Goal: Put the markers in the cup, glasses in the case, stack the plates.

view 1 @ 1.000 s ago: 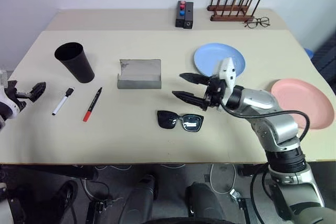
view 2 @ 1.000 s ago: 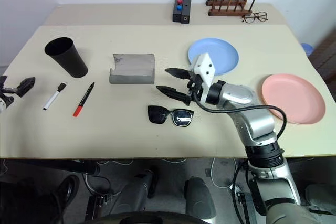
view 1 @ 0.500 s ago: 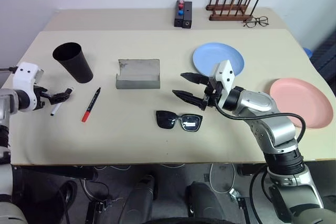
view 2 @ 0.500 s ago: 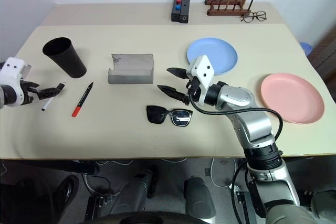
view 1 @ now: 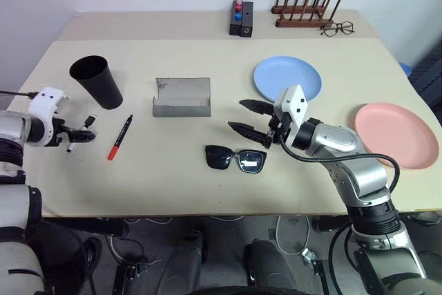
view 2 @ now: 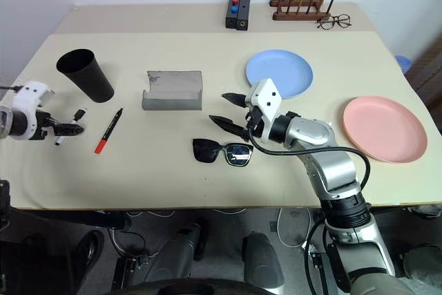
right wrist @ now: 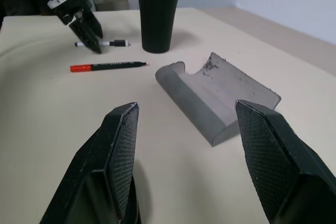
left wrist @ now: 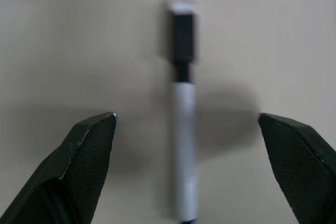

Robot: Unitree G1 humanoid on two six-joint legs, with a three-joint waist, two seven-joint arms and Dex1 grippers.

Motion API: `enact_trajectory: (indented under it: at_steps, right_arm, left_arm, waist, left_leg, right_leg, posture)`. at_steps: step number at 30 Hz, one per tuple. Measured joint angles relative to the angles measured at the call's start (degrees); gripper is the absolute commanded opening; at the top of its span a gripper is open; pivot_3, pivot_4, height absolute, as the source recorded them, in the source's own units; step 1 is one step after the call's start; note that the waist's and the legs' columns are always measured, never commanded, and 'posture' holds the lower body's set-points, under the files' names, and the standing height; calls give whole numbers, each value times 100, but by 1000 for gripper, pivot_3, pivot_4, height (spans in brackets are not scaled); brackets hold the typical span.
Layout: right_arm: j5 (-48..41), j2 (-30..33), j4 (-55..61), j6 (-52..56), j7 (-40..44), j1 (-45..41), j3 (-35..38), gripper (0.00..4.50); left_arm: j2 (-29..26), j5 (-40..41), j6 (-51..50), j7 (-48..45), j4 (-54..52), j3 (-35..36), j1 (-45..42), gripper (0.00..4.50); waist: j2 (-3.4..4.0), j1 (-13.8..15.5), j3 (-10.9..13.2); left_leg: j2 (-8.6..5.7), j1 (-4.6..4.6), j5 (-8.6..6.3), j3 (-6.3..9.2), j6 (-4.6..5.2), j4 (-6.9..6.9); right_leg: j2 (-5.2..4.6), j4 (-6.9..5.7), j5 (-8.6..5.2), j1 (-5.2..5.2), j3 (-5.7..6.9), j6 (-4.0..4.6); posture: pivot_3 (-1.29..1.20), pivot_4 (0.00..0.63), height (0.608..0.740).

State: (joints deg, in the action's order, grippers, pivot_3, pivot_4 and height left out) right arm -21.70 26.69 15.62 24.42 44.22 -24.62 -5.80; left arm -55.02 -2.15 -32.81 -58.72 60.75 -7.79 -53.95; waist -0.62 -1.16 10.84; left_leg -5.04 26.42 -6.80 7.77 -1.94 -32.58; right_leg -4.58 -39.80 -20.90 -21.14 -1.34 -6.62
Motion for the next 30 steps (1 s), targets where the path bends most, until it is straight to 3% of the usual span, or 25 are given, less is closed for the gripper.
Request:
enact_trajectory:
  at_steps: [7,8,12,18,22,26,30]
  right_arm:
    - [32,38,38,11,0,20,-2,3012]
    - [38,38,38,11,0,19,-2,3012]
    - [67,39,37,10,1,12,-10,3012]
    - [90,72,29,-9,15,130,-12,3012]
    - [125,63,23,-108,55,119,-32,3012]
    - [137,58,-44,-152,151,88,-81,3012]
    - [143,57,-141,-167,227,-12,-94,3012]
  left_arm:
    - [73,-123,171,-170,102,-18,-40,39]
    - [64,-131,161,-208,82,-19,-36,13]
    - [-221,-163,-129,-635,-440,-48,335,13]
    - [-1228,173,-1352,-1128,-3070,256,2348,13]
    - [-1251,487,-2105,-771,-4111,781,3063,13]
    - [-1085,680,-2480,-365,-4586,1139,3420,1603]
    - [-1038,785,-2599,-60,-4827,1287,3553,3592]
  waist:
    - [0,-19,0]
    - [0,-19,0]
    - [0,-76,0]
    - [4,-208,1]
    - [2,-125,0]
    - [3,-96,1]
    - [5,-95,0]
  left_leg:
    - [2,-2,0,1,0,-26]
    - [2,-3,0,1,0,-27]
    - [2,2,0,0,0,-27]
    - [10,-1,-1,-2,-1,-17]
    - [10,0,-2,2,-3,-24]
    - [8,-1,-3,2,-4,-24]
    - [8,-2,-3,1,-4,-24]
  right_leg:
    - [-2,-27,-1,1,-1,1]
    - [-2,-27,-1,0,-1,1]
    - [-4,-27,-1,-1,-3,1]
    - [-9,-29,-4,-9,-18,7]
    - [-10,-29,-4,-8,-14,9]
    - [-14,-28,-4,-8,-14,9]
    - [-14,-28,-4,-8,-15,9]
  posture:
    - [0,150,737]
    - [0,150,737]
    - [0,150,737]
    - [0,150,737]
    - [0,150,737]
    - [0,150,737]
    - [0,150,737]
